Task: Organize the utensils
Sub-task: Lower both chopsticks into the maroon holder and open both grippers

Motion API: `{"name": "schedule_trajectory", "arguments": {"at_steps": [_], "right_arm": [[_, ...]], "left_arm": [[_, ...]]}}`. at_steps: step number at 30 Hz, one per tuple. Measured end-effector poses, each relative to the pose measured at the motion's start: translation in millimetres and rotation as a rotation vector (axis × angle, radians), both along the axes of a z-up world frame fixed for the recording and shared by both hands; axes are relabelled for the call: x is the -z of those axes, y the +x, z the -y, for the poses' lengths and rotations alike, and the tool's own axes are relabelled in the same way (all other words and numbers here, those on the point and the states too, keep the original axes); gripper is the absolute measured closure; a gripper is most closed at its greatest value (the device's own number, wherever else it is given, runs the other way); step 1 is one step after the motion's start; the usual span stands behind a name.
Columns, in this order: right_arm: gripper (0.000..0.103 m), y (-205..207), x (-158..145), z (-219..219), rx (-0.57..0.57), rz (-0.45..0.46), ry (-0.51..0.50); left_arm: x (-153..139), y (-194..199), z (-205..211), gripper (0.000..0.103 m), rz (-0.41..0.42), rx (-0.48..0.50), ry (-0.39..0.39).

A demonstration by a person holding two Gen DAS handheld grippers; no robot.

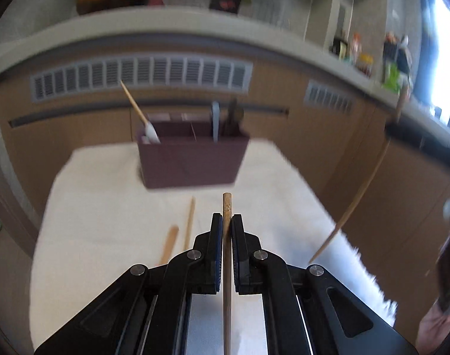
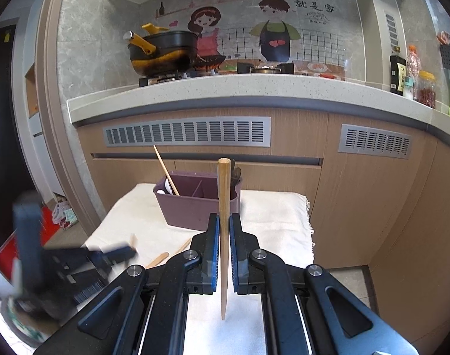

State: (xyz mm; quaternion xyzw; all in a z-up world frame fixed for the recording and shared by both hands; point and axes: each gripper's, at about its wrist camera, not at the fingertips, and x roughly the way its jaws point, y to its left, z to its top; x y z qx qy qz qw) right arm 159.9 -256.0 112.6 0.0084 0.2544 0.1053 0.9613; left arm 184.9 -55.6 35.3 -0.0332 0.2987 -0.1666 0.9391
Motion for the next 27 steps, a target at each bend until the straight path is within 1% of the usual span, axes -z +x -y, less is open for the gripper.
{"name": "schedule_trajectory", "arguments": {"at_steps": [3, 5, 8, 10, 12, 13, 15, 17, 19, 22, 27], "right_arm": [[0.096, 3, -8, -2, 0.004, 0.024, 0.015], [0.096, 11, -20, -6, 0.002, 0.049, 0.018], [0.096, 25, -50, -9, 0.003, 0.12, 0.015], [0.096, 35, -72, -12, -0.001, 0.175, 0.009], [0.096, 53, -95, -17, 0.0, 0.23, 0.0], [0.096, 61, -102, -18, -0.002, 0.243, -0.005], [0.096, 86, -114, -24, -0.006, 0.256, -0.007], [0.096, 109, -118, -30, -0.004, 0.253, -0.013], [0.096, 136, -116, -36, -0.004, 0.235, -0.016], [0.096, 165, -102, -44, -0.009, 0.19, -0.023], [0.096, 199, -60, -54, -0.018, 0.1, -0.046]], "left_arm": [[-36, 7, -10, 0.097, 0.079, -0.027, -0.046], [-62, 11, -14, 0.097, 0.146, -0.05, -0.087], [-112, 21, -15, 0.097, 0.263, -0.049, -0.119], [-143, 29, -14, 0.097, 0.36, -0.051, -0.126], [-167, 48, -12, 0.097, 0.434, -0.063, -0.132], [-181, 55, -18, 0.097, 0.469, -0.079, -0.136], [-190, 74, -17, 0.097, 0.518, -0.1, -0.128], [-194, 95, -16, 0.097, 0.546, -0.132, -0.119], [-194, 118, -16, 0.097, 0.533, -0.142, -0.117], [-183, 151, -21, 0.097, 0.486, -0.145, -0.137], [-148, 195, -26, 0.097, 0.433, -0.153, -0.153]]}}
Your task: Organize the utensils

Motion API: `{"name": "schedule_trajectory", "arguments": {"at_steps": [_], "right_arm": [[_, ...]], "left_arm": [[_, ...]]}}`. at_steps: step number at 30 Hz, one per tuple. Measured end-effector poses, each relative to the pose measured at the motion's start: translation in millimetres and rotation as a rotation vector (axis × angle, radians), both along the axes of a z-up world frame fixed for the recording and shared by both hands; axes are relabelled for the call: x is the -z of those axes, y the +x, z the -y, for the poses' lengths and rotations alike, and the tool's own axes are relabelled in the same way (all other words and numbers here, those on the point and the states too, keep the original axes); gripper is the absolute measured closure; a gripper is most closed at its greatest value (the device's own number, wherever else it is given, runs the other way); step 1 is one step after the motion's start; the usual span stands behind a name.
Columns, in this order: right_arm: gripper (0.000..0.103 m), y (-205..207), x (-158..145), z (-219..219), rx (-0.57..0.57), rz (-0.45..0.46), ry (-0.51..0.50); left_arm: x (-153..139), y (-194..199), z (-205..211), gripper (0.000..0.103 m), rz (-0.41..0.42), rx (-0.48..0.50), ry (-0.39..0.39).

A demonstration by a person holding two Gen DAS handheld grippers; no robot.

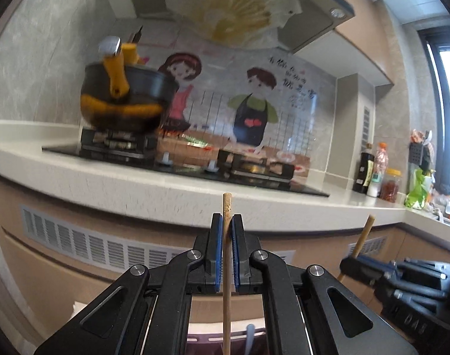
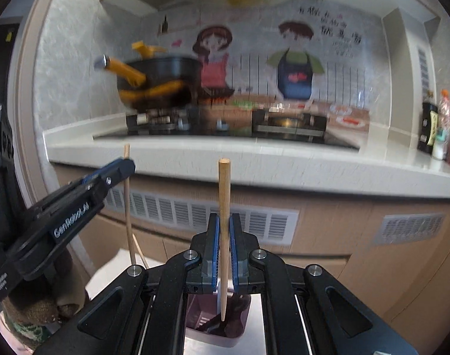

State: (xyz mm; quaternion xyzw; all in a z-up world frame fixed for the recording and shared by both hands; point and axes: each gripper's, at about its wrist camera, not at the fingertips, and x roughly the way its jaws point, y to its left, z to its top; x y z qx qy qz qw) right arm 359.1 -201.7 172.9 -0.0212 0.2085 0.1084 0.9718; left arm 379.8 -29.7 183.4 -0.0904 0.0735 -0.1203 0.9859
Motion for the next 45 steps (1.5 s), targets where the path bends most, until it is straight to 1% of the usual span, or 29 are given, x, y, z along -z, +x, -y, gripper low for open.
{"name": "schedule_trajectory", "arguments": {"at_steps": [5, 9, 12, 14, 17, 19, 21, 23, 25, 29, 31, 33, 35, 36, 37, 39, 42, 45], "right_arm": [[0.096, 22, 40, -1, -0.004, -0.093, -0.003], [0.096, 33, 73, -3, -0.031, -0.189, 0.002], [0.096, 36, 91, -7, -0.036, -0.228, -0.01], [0.096, 36, 101, -8, -0.033, -0.248, -0.018], [0.096, 36, 104, -10, -0.031, -0.262, -0.027], [0.096, 35, 101, -10, -0.033, -0.254, -0.032], [0.096, 35, 98, -10, -0.032, -0.243, -0.035], [0.096, 36, 97, -10, -0.028, -0.243, -0.037], [0.096, 37, 98, -9, -0.026, -0.251, -0.034], [0.096, 36, 98, -5, -0.026, -0.254, -0.024], [0.096, 36, 97, -3, -0.023, -0.249, -0.022], [0.096, 34, 95, -2, -0.025, -0.241, -0.019], [0.096, 34, 93, -3, -0.026, -0.232, -0.025], [0.096, 34, 93, -4, -0.027, -0.232, -0.031], [0.096, 34, 94, -6, -0.028, -0.234, -0.037], [0.096, 34, 95, -8, -0.028, -0.24, -0.048], [0.096, 35, 98, -9, -0.021, -0.252, -0.048], [0.096, 33, 96, -8, -0.011, -0.245, -0.044]], "left_arm": [[47, 23, 0, 0.097, -0.09, -0.002, -0.006], [85, 38, 0, 0.097, -0.194, 0.012, 0.002], [113, 45, 3, 0.095, -0.269, 0.027, 0.026], [124, 48, 3, 0.096, -0.289, 0.027, 0.028], [126, 51, -1, 0.097, -0.309, 0.016, 0.005], [114, 48, -3, 0.097, -0.293, 0.032, -0.005], [98, 43, -3, 0.097, -0.261, 0.018, 0.013], [86, 42, -7, 0.097, -0.26, 0.026, -0.003], [81, 38, -9, 0.097, -0.28, 0.043, -0.011], [89, 22, -8, 0.095, -0.339, 0.051, 0.041], [102, 8, -12, 0.095, -0.392, 0.059, 0.046], [117, -6, -20, 0.094, -0.444, 0.063, 0.034], [132, -18, -30, 0.09, -0.485, 0.046, 0.012], [143, -24, -38, 0.081, -0.519, 0.04, -0.005], [152, -27, -44, 0.068, -0.549, 0.031, -0.019], [172, -31, -55, 0.057, -0.623, 0.014, -0.048], [202, -40, -68, 0.057, -0.717, -0.005, -0.049], [219, -53, -71, 0.055, -0.765, 0.011, -0.043]]}}
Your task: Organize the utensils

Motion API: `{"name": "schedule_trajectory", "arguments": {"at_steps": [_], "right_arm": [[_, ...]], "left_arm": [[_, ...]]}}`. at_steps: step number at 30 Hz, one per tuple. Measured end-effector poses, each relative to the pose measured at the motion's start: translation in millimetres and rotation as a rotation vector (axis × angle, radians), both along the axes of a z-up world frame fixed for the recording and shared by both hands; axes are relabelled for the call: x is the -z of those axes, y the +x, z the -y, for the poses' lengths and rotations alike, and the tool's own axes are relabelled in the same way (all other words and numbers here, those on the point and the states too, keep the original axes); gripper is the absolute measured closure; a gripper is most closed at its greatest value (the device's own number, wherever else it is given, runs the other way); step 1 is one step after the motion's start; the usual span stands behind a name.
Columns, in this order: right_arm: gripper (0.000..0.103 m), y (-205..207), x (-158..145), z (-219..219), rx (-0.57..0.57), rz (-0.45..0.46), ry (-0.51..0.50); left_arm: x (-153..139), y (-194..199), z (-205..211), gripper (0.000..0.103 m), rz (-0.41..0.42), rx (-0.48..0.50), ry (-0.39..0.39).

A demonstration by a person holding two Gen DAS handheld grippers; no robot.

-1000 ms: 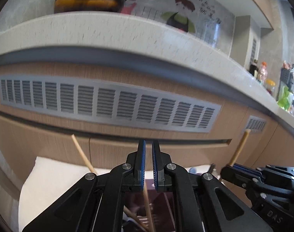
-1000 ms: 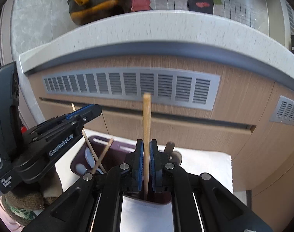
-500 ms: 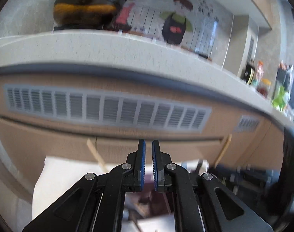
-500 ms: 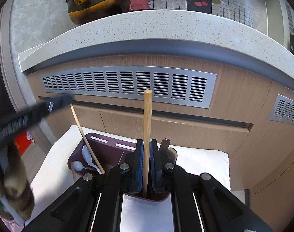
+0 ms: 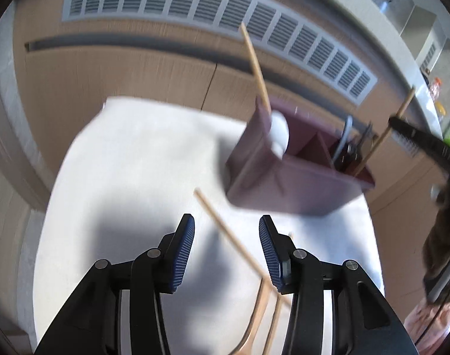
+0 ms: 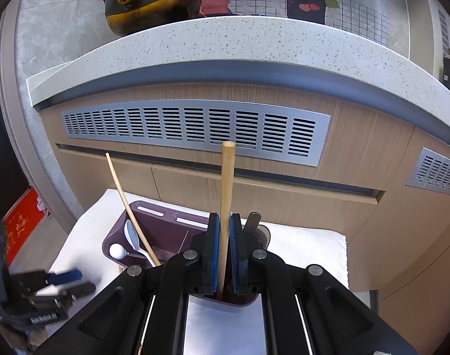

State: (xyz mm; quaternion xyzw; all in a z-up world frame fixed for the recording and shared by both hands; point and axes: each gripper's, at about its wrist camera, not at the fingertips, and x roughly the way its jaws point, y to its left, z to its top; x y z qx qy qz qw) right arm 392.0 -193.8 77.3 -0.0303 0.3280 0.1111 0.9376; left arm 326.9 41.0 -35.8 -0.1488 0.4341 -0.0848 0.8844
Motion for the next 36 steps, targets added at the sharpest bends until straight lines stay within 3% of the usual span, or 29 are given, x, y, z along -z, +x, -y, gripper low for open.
{"name": "schedule_trajectory", "arguments": {"at_steps": [3, 10, 13, 16, 22, 24, 26, 27, 28, 32, 36], "right_arm": [[0.096, -6, -13, 3, 0.021, 0.045, -0.008], [0.096, -52, -82, 19, 0.042, 0.23, 0.013], [0.096, -79, -107, 27, 0.04, 0.297, 0.015], [0.096, -98, -117, 32, 0.031, 0.322, 0.005], [0.096, -121, -105, 40, 0.014, 0.305, 0.004], [0.096, -129, -99, 46, 0.015, 0.302, 0.012], [0.096, -135, -92, 52, 0.017, 0.299, 0.024], [0.096, -138, -89, 54, 0.016, 0.293, 0.032], [0.096, -140, -87, 57, 0.016, 0.287, 0.042], [0.096, -150, -84, 66, 0.017, 0.282, 0.066], [0.096, -157, -87, 69, 0.023, 0.284, 0.083]], "left_arm": [[8, -10, 3, 0.049, -0.021, 0.033, -0.002], [23, -6, 16, 0.047, -0.1, 0.086, -0.039], [33, 8, 23, 0.047, -0.177, 0.098, -0.068], [46, 33, 30, 0.047, -0.312, 0.106, -0.106], [46, 76, 60, 0.049, -0.463, 0.119, 0.112], [47, 82, 72, 0.058, -0.489, 0.113, 0.214], [47, 81, 85, 0.067, -0.468, 0.113, 0.334], [47, 79, 88, 0.073, -0.452, 0.121, 0.353], [45, 75, 89, 0.084, -0.437, 0.123, 0.346], [43, 49, 66, 0.093, -0.374, 0.08, 0.226], [23, 0, 38, 0.097, -0.226, 0.01, 0.107]]}}
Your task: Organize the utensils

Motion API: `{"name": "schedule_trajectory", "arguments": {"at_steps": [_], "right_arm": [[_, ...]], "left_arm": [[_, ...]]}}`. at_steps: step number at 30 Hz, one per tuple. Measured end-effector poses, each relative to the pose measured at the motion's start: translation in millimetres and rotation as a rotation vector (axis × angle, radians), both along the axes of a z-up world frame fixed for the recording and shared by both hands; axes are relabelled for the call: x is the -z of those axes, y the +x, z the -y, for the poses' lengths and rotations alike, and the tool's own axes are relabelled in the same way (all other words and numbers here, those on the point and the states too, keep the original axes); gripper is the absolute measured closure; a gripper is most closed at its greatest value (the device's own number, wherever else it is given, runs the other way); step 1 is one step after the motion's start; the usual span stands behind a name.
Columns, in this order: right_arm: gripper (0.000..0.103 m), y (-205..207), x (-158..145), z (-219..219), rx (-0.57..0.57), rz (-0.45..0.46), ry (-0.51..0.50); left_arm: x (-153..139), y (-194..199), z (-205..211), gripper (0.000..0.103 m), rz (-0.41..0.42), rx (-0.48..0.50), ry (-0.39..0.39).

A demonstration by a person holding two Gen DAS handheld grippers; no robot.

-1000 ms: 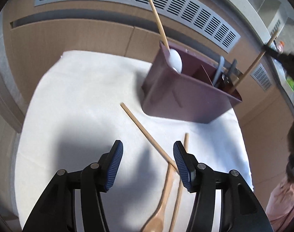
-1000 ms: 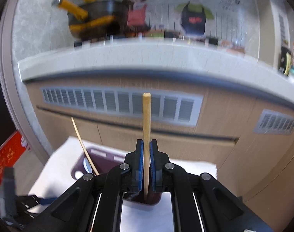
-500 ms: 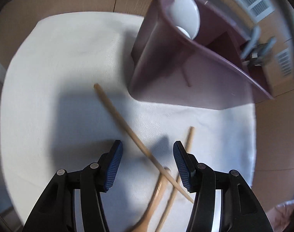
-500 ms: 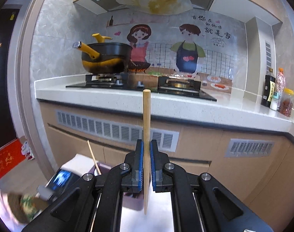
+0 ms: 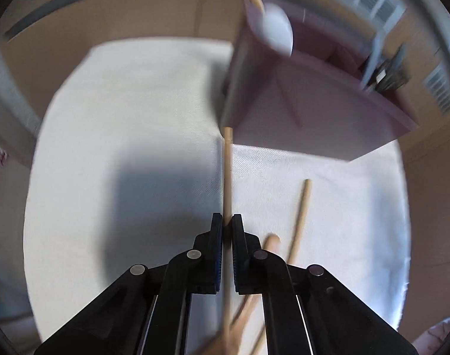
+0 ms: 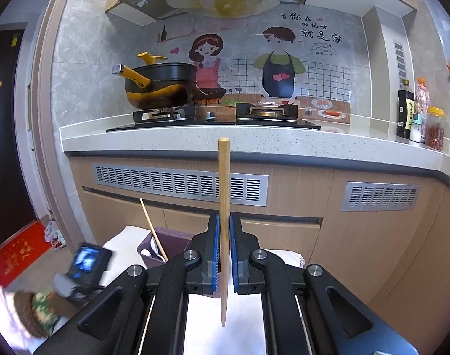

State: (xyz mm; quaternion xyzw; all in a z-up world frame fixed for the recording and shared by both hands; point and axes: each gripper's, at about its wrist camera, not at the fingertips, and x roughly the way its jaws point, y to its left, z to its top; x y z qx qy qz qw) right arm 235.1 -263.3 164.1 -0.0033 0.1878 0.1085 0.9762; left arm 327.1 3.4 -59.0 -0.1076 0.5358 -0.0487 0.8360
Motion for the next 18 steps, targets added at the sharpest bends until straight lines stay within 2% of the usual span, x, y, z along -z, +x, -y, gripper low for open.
{"name": "schedule_trajectory", "arguments": {"at_steps": [2, 6, 9, 14, 18], "right_arm": [[0.096, 0, -2, -1, 0.002, 0.0, 0.001], [0.096, 3, -4, -6, 0.005, -0.008, 0.02], [0.096, 8, -12, -11, 0.011, 0.009, 0.029], [0.096, 25, -38, -23, 0.012, 0.077, 0.03], [0.096, 55, -47, -33, 0.004, 0.089, 0.047]], "left_arm": [[-30, -28, -6, 0.097, 0.134, -0.015, -0.05], [-93, -55, -3, 0.097, 0.37, -0.009, -0.032], [-143, -49, -1, 0.097, 0.498, 0.012, -0.07], [-233, -25, 3, 0.097, 0.77, 0.022, -0.106], [-264, -4, 12, 0.097, 0.917, 0.018, -0.113]]}}
